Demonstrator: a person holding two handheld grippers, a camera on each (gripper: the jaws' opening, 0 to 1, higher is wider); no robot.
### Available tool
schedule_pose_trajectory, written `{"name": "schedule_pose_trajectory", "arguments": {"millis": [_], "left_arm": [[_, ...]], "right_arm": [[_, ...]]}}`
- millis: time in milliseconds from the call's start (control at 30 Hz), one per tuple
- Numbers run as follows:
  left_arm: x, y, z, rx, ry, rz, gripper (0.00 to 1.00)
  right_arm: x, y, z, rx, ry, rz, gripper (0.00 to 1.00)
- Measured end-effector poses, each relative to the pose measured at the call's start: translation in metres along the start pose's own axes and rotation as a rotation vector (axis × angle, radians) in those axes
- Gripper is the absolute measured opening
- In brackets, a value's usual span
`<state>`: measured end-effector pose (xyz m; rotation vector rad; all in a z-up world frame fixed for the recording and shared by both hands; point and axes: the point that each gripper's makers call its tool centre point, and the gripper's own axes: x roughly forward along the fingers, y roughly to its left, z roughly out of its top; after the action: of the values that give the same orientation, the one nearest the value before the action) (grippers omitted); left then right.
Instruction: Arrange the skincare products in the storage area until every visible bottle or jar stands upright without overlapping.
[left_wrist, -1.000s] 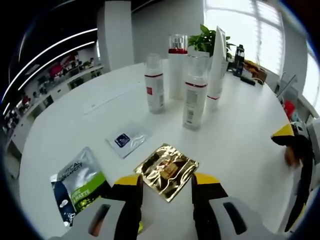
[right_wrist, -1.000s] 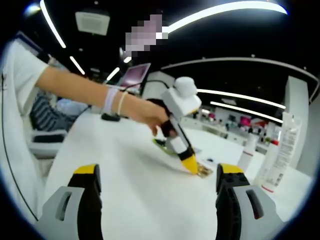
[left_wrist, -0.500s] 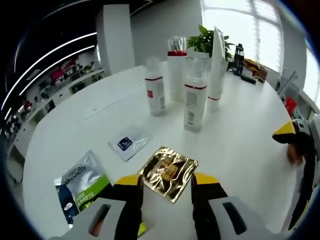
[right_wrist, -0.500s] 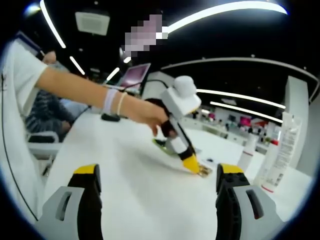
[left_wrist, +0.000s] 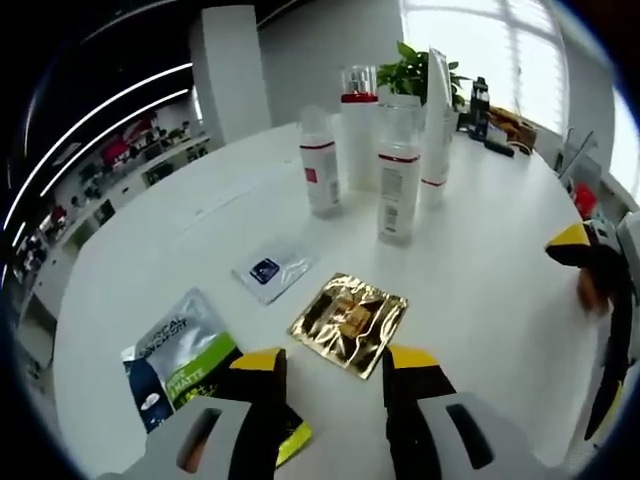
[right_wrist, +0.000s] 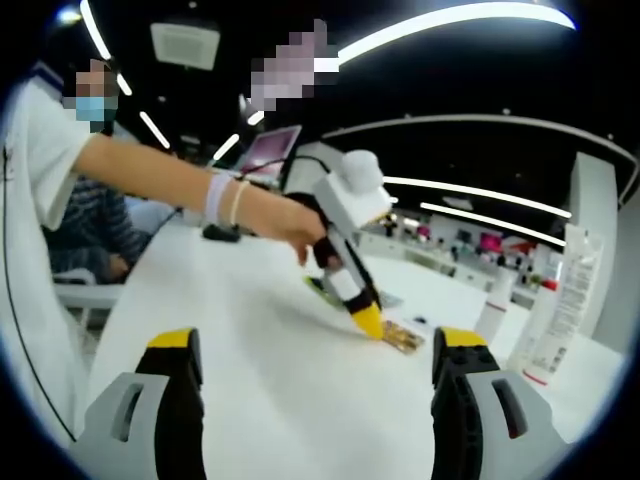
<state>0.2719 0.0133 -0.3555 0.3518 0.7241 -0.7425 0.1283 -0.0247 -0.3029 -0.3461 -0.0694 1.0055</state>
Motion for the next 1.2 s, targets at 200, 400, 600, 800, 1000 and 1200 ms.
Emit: {"name": "schedule_pose_trajectory", "arguments": {"millis": [200, 400, 600, 800, 1000, 1200], "left_arm": [[-0.003, -0.004, -0.004, -0.001, 0.0, 0.001, 0.39], [-0.005, -0.007, -0.006, 0.001, -0.002, 0.001, 0.38], [-0.009, -0.021, -0.014, -0.009, 0.003, -0.023, 0.36], [-0.004, -0.021, -0.013, -0.073, -0.007, -0.076, 0.35], [0.001, -0.01, -0.007, -0.072, -0.017, -0.08, 0.33], [0.003, -0.013, -0.006, -0.045, -0.021, -0.093, 0.34]], "right_arm": [[0.0, 0.001, 0.0, 0.0, 0.0, 0.001, 0.94], [0.0, 0.001, 0.0, 0.0, 0.001, 0.001, 0.94], [0.001, -0.001, -0.001, -0.001, 0.004, 0.003, 0.94], [0.001, -0.001, -0.002, 0.0, 0.006, 0.003, 0.94], [0.002, -0.002, -0.003, -0.002, 0.008, 0.004, 0.94], [0.003, -0.004, -0.003, -0.002, 0.008, 0.003, 0.94]]}}
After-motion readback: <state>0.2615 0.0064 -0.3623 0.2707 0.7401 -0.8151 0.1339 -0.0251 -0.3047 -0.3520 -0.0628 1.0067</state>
